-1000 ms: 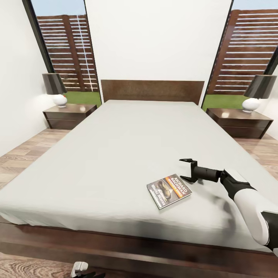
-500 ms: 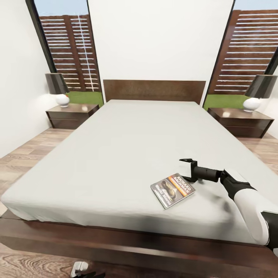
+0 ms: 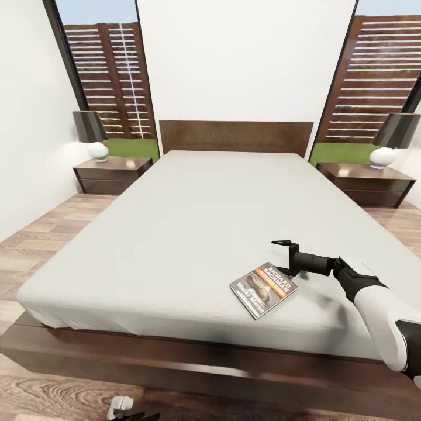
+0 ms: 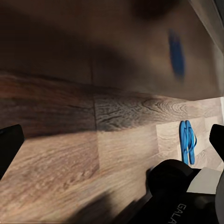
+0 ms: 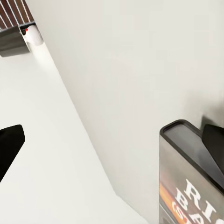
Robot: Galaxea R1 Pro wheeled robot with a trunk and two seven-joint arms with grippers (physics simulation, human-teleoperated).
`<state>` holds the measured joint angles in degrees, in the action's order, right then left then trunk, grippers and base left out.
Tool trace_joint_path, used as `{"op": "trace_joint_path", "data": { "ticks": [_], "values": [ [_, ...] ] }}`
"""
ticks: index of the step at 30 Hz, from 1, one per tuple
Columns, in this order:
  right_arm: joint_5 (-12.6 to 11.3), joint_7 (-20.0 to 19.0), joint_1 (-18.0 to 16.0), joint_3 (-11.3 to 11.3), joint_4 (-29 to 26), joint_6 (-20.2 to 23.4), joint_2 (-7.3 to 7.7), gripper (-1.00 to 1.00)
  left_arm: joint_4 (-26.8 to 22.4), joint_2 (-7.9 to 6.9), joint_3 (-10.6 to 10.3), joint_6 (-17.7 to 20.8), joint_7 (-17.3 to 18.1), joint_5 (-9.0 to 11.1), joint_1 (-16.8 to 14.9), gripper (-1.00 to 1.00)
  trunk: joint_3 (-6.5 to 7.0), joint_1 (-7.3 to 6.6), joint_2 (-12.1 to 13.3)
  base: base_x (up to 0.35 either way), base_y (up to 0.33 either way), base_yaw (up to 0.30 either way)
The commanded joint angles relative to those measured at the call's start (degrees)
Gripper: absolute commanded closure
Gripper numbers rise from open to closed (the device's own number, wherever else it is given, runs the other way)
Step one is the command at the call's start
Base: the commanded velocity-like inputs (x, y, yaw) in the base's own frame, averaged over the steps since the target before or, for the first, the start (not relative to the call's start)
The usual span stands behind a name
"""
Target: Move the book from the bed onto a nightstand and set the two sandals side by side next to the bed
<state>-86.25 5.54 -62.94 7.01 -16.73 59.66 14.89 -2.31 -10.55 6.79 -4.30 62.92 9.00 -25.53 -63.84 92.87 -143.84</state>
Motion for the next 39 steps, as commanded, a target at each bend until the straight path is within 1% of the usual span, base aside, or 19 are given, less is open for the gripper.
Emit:
{"op": "trace_joint_path", "data": {
  "ticks": [1, 19, 39],
  "values": [
    [0.99, 0.89, 0.01, -0.06, 0.03, 0.34, -0.03, -1.00, 0.08, 0.00, 0.42, -0.45, 0.11, -0.40, -0.02, -1.00, -0.06, -0.01, -0.02, -0.015, 0.020, 0.000],
    [0.99, 0.89, 0.01, -0.04, -0.06, 0.34, -0.03, -1.00, 0.09, 0.08, 0.36, -0.45, 0.09, -0.39, -0.03, -1.00, -0.06, -0.01, -0.02, -0.007, 0.006, 0.000],
    [0.99, 0.89, 0.01, 0.03, -0.06, 0.34, -0.03, -1.00, 0.09, 0.07, 0.41, -0.45, 0.09, -0.43, -0.01, -1.00, -0.06, -0.01, -0.02, -0.053, 0.051, 0.000]
  ]
}}
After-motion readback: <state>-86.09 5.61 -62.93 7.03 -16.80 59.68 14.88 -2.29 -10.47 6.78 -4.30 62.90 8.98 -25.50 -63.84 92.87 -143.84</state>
